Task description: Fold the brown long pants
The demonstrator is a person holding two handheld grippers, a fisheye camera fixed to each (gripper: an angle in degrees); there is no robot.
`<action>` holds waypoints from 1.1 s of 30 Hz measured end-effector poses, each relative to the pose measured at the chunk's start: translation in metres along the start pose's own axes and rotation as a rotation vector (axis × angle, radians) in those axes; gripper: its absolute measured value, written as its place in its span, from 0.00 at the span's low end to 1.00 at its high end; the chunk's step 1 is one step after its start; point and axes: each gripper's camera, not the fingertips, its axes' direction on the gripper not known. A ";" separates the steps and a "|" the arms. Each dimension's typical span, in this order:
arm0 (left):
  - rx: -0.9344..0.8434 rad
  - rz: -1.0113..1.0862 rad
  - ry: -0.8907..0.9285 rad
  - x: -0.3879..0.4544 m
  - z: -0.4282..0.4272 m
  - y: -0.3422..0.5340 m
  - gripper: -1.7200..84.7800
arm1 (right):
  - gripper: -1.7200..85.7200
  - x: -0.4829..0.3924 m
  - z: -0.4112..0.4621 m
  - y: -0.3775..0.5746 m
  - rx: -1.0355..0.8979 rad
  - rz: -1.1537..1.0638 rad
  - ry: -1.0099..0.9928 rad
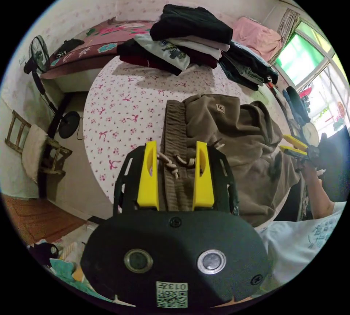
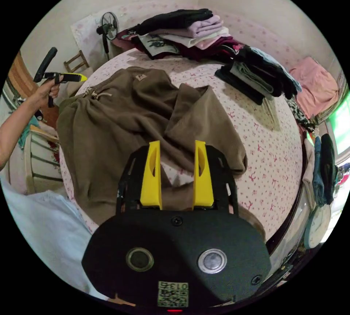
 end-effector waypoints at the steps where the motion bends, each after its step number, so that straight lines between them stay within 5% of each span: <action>1: -0.023 0.006 -0.011 -0.001 0.009 -0.012 0.21 | 0.19 0.001 0.004 -0.007 0.000 0.005 0.009; 7: -0.149 0.059 0.022 0.004 0.059 -0.047 0.21 | 0.23 0.005 0.068 -0.054 -0.159 -0.046 0.037; 12: -0.186 0.146 -0.139 0.015 0.072 -0.044 0.09 | 0.09 0.017 0.077 -0.056 -0.161 -0.072 0.147; 19: 0.137 0.133 -0.096 -0.003 -0.019 -0.033 0.04 | 0.07 0.052 -0.010 -0.053 0.123 -0.121 0.062; 26: 0.383 0.081 -0.305 -0.030 -0.081 -0.023 0.04 | 0.07 0.092 -0.079 -0.070 0.420 -0.061 0.059; 31: 0.113 -0.052 -0.168 -0.082 -0.008 -0.027 0.06 | 0.10 0.138 0.004 -0.088 0.153 0.165 0.022; 33: 0.162 -0.096 -0.161 -0.096 -0.015 -0.007 0.07 | 0.09 0.156 0.021 -0.065 0.072 0.283 0.020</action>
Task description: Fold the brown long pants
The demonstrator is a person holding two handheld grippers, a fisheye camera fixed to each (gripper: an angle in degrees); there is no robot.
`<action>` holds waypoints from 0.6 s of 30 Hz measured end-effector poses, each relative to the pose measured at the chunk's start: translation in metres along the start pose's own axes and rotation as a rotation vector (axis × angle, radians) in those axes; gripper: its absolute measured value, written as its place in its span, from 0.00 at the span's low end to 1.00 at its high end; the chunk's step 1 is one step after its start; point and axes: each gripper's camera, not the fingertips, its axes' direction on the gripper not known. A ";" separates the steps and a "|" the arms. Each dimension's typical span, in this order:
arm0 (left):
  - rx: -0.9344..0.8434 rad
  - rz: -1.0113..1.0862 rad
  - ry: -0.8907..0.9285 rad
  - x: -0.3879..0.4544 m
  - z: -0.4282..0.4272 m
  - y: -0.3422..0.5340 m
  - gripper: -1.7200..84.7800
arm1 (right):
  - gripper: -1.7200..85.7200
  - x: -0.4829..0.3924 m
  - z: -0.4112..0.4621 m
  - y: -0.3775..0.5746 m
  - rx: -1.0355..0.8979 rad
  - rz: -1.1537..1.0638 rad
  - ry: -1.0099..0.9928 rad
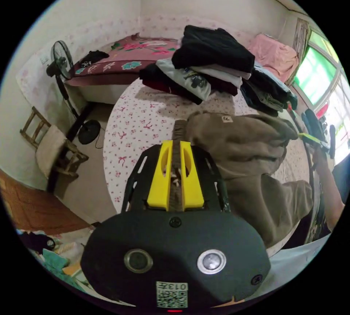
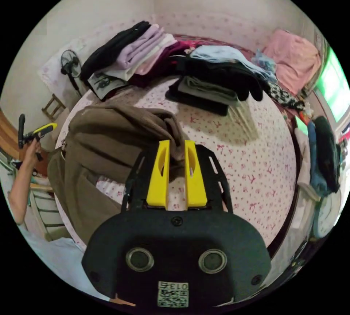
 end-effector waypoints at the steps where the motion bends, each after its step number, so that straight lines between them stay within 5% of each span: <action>1: 0.013 -0.013 -0.018 -0.011 -0.007 0.012 0.09 | 0.08 0.004 -0.002 0.008 0.017 0.011 0.012; 9: -0.142 -0.136 0.110 -0.089 -0.023 0.101 0.18 | 0.10 0.004 -0.020 0.114 -0.067 -0.054 -0.187; 18: -0.169 -0.229 0.351 -0.118 0.010 0.133 0.25 | 0.11 -0.063 -0.031 0.189 -0.131 -0.121 -0.136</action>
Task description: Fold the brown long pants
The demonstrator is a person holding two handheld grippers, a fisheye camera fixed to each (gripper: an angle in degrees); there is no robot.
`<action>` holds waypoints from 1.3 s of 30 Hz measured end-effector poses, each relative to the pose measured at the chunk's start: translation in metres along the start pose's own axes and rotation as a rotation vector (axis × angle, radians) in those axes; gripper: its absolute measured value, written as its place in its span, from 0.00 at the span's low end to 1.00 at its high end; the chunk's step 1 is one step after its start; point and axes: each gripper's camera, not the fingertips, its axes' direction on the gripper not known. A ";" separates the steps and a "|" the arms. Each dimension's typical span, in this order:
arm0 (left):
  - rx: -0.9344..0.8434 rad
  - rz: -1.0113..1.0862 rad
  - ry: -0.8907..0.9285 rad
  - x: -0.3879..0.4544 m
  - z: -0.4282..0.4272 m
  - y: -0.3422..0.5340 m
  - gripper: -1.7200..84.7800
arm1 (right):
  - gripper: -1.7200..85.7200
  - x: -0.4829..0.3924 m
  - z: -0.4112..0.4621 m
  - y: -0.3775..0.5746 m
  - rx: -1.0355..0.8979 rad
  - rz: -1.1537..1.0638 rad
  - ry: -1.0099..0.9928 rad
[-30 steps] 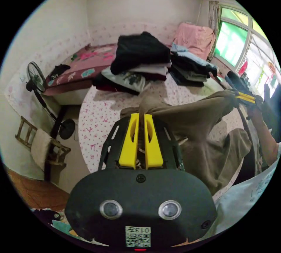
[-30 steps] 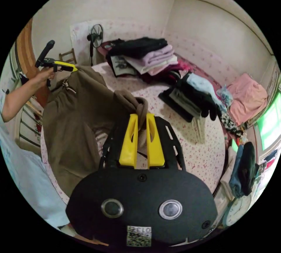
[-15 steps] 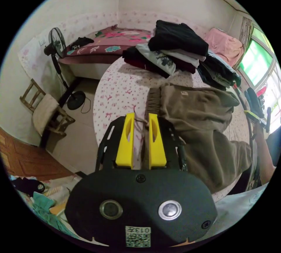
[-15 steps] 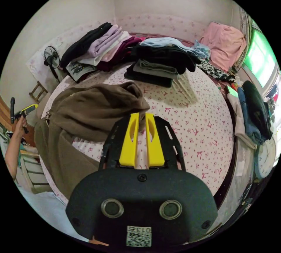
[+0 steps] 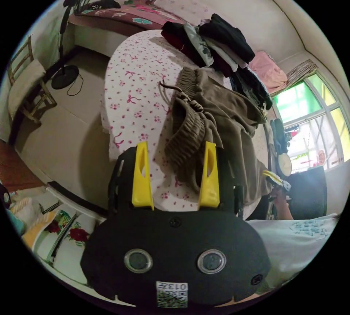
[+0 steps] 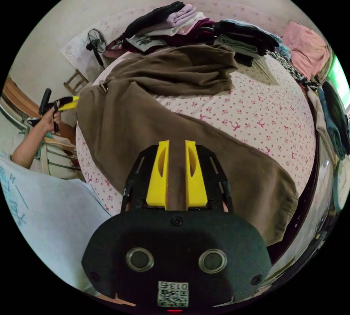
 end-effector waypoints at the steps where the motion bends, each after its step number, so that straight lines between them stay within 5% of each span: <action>1: -0.013 0.010 -0.002 -0.001 0.007 -0.003 0.25 | 0.11 -0.007 0.002 0.002 -0.013 -0.024 0.007; 6: -0.087 -0.050 0.183 -0.010 0.040 -0.009 0.22 | 0.11 -0.044 0.035 0.021 -0.144 -0.174 0.135; 10: -0.044 -0.025 0.214 -0.002 0.038 -0.004 0.10 | 0.10 -0.042 0.041 0.027 -0.158 -0.143 0.121; 19: 0.092 0.146 -0.124 0.071 -0.066 0.009 0.06 | 0.10 -0.037 0.017 0.041 -0.138 -0.143 0.168; 25: -0.127 -0.120 -0.177 0.011 0.008 0.026 0.11 | 0.10 -0.029 0.020 0.055 -0.199 -0.134 0.122; 29: 0.109 -0.206 -0.178 0.024 -0.012 0.058 0.10 | 0.10 -0.007 -0.010 0.073 -0.130 -0.049 0.178; 33: 0.166 0.063 -0.147 0.094 -0.009 0.052 0.10 | 0.10 0.037 -0.033 0.093 -0.108 0.084 0.225; 39: -0.102 0.586 -0.137 0.261 0.097 0.031 0.11 | 0.11 0.094 -0.060 0.100 -0.067 0.242 0.292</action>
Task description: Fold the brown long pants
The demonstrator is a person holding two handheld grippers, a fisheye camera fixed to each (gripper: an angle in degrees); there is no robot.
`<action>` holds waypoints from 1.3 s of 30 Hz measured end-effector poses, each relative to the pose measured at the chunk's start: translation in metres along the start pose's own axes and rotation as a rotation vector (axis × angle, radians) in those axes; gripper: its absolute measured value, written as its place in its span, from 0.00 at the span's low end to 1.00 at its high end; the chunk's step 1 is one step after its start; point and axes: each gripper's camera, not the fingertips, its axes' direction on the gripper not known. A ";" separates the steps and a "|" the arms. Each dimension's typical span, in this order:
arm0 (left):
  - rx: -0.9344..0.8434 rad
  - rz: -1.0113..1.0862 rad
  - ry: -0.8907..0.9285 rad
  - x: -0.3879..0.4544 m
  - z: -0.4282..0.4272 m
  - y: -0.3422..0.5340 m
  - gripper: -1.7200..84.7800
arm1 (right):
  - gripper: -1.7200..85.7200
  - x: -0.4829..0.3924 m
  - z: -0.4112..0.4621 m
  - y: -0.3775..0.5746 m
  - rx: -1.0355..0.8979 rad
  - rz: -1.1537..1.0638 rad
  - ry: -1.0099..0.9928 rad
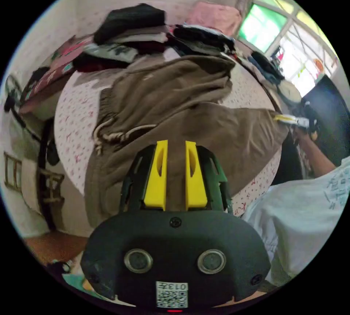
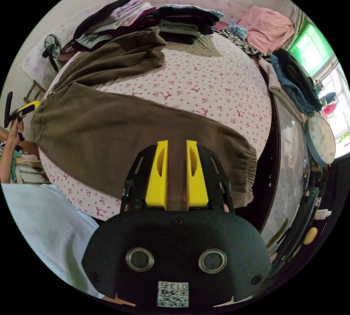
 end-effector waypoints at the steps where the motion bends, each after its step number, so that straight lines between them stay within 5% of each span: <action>1: -0.031 0.087 -0.017 0.030 0.018 -0.021 0.12 | 0.11 0.006 -0.001 0.000 0.005 0.019 0.018; 8: -0.116 0.354 -0.109 0.160 0.099 -0.098 0.16 | 0.15 0.110 -0.010 0.024 0.010 0.327 0.107; 17: -0.159 0.253 -0.071 0.197 0.122 -0.130 0.05 | 0.11 0.174 0.020 0.029 -0.139 0.362 -0.075; 20: -0.088 0.261 -0.109 0.217 0.108 -0.135 0.04 | 0.09 0.170 -0.004 0.031 -0.024 0.304 0.016; 24: 0.029 0.223 -0.175 0.235 0.103 -0.138 0.04 | 0.09 0.173 -0.035 0.042 0.176 0.280 0.104; 28: -0.064 0.116 -0.081 0.234 0.129 -0.150 0.08 | 0.12 0.199 0.000 0.046 -0.020 0.374 0.044; 31: 0.005 0.089 -0.057 0.234 0.107 -0.152 0.12 | 0.12 0.216 -0.029 0.070 0.094 0.464 0.074; 39: -0.184 0.471 0.088 0.308 0.091 -0.111 0.15 | 0.19 0.202 -0.039 0.138 0.063 0.523 -0.098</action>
